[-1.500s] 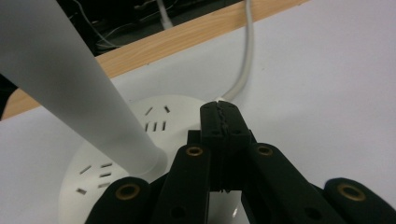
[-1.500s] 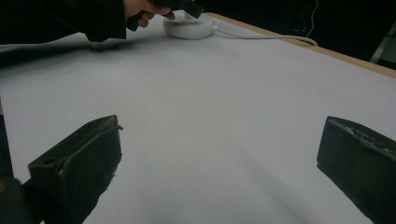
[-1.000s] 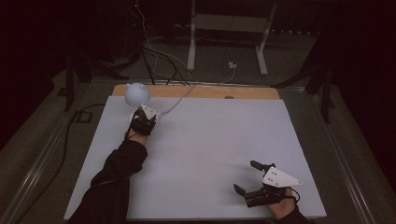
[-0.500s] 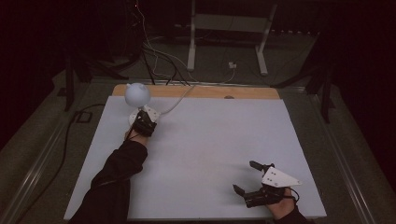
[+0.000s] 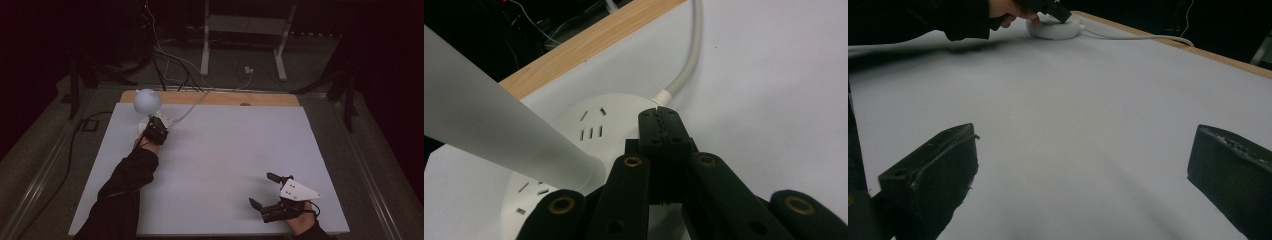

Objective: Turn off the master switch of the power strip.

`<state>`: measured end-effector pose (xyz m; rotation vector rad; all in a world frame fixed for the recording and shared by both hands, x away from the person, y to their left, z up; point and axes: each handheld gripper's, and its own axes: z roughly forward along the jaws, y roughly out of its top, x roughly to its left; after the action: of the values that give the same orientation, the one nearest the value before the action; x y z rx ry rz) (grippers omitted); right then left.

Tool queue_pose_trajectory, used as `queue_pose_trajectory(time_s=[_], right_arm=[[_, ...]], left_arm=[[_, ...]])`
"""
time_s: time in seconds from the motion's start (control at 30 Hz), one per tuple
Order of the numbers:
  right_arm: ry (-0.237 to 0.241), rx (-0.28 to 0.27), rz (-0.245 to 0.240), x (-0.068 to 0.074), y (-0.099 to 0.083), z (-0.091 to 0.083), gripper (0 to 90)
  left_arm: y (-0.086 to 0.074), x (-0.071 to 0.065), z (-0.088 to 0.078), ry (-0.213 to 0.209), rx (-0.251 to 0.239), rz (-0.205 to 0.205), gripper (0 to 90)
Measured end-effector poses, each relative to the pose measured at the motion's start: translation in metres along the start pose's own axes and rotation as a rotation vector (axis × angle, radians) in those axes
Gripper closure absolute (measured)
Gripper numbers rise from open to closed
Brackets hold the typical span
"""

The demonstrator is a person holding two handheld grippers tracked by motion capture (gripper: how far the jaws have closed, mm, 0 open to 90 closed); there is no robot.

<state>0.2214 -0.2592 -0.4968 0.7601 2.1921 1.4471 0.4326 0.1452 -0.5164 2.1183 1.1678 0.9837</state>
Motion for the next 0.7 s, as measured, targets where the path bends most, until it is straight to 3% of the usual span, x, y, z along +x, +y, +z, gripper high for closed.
queue_pose_trajectory(time_s=[0.1,0.27,0.5,0.57,0.7], right_arm=[[0.003,0.001,0.0,0.0,0.0,0.0,0.0],[0.003,0.0,-0.005,0.001,0.0,0.0,0.0],[0.004,-0.002,-0.003,0.001,0.001,0.0,0.0],[0.005,-0.002,-0.003,0.0,0.001,0.0,0.0],[0.006,-0.001,-0.002,0.0,0.0,0.0,0.0]], left_arm=[[0.002,-0.002,0.0,0.01,0.015,0.024,90.0],[0.006,0.001,0.0,-0.012,0.047,0.001,90.0],[0.011,0.003,0.002,-0.032,0.086,0.029,90.0],[0.01,0.005,0.002,-0.049,0.081,0.013,90.0],[0.01,0.002,0.001,-0.031,0.077,0.041,90.0]])
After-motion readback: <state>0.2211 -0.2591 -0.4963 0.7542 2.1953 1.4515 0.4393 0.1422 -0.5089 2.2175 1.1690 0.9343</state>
